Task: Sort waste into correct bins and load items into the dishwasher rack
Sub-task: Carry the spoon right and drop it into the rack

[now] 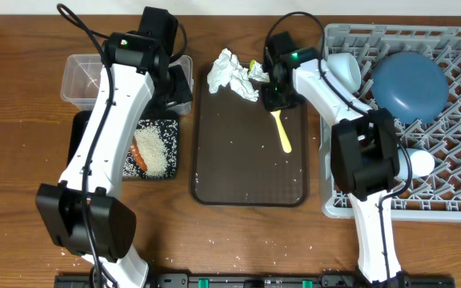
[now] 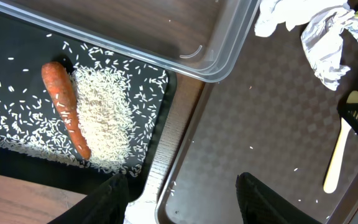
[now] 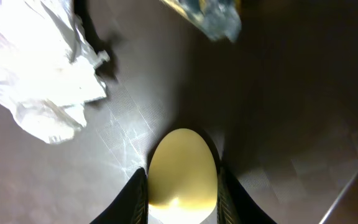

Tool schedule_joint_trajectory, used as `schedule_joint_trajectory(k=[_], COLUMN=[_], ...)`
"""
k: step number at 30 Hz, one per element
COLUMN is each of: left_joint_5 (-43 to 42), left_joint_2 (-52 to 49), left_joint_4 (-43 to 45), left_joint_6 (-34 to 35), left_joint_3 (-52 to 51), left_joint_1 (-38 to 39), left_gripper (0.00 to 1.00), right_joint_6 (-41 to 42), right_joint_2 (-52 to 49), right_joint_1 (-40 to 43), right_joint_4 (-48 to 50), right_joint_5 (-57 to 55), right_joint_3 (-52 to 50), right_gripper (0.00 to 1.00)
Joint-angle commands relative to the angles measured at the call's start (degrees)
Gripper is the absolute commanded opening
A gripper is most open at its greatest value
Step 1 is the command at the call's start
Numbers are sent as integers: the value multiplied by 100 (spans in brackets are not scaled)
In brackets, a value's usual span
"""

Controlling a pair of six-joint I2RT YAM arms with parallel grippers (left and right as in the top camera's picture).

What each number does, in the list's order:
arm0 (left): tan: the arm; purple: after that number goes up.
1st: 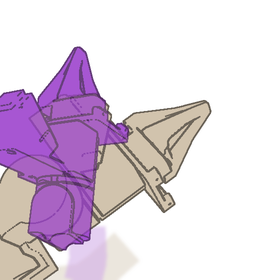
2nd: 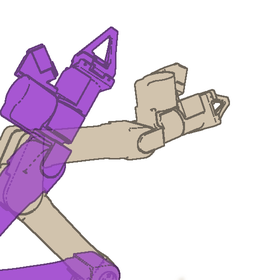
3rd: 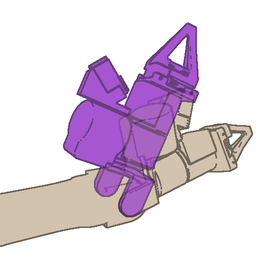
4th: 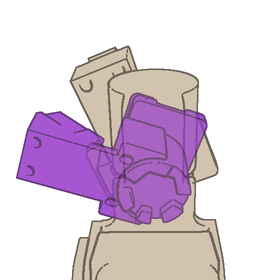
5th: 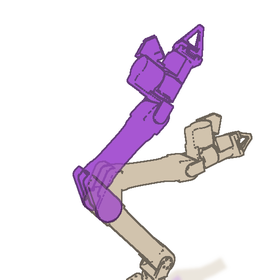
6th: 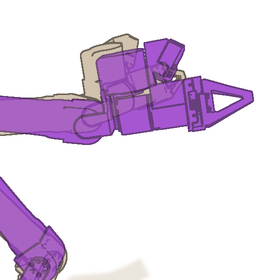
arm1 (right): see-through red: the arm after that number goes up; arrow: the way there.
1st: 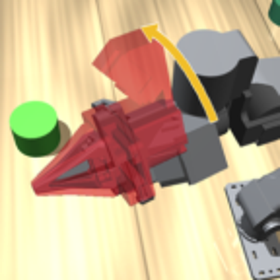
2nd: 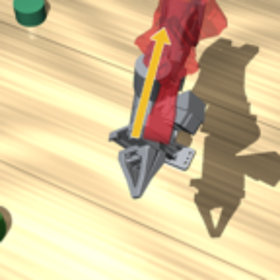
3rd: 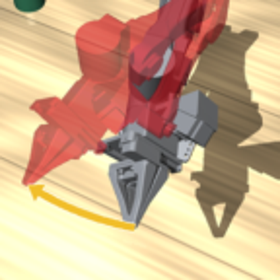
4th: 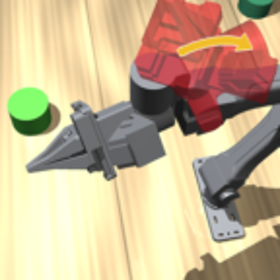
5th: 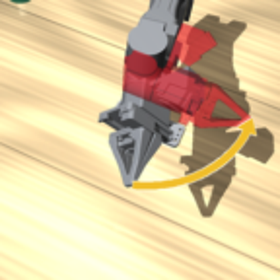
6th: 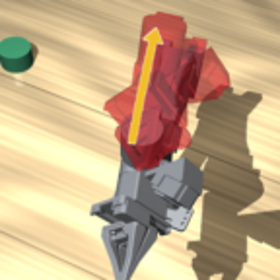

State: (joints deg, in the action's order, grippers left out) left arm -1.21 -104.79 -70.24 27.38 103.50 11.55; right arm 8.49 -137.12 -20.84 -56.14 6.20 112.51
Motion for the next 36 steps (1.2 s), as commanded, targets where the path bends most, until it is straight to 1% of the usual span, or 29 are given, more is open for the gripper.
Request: schedule_joint_trajectory(k=[1,9,15,18,21,24,28,30,36], left_joint_5=[85,85,85,85,85,83,83,83,83], left_joint_2=[74,74,74,74,74,74,74,74,74], left_joint_4=[-24,-24,-24,-26,-35,-44,-44,-44,-37], left_joint_6=[11,13,13,13,13,13,13,15,15], left_joint_3=[129,129,129,129,129,129,129,129,129], left_joint_1=[-39,-39,-39,-39,-39,-39,-39,-39,-39], left_gripper=[59,59,60,59,59,59,59,59,59], right_joint_6=[22,-72,-173,-197,-273,-284,-328,-542,-793], right_joint_2=[-216,13,463,804,1200,1488,1572,1561,1558], right_joint_1=[201,365,365,442,603,841,1202,1349,1547], right_joint_4=[-299,-1316,-2146,-2527,-2763,-2938,-3060,-3001,-2730], right_joint_5=[450,632,629,560,341,-177,-704,-686,-614], right_joint_3=[7,1137,1956,2192,2210,2208,2201,2098,1453], right_gripper=[2,1,2,2,2,3,4,4,5])
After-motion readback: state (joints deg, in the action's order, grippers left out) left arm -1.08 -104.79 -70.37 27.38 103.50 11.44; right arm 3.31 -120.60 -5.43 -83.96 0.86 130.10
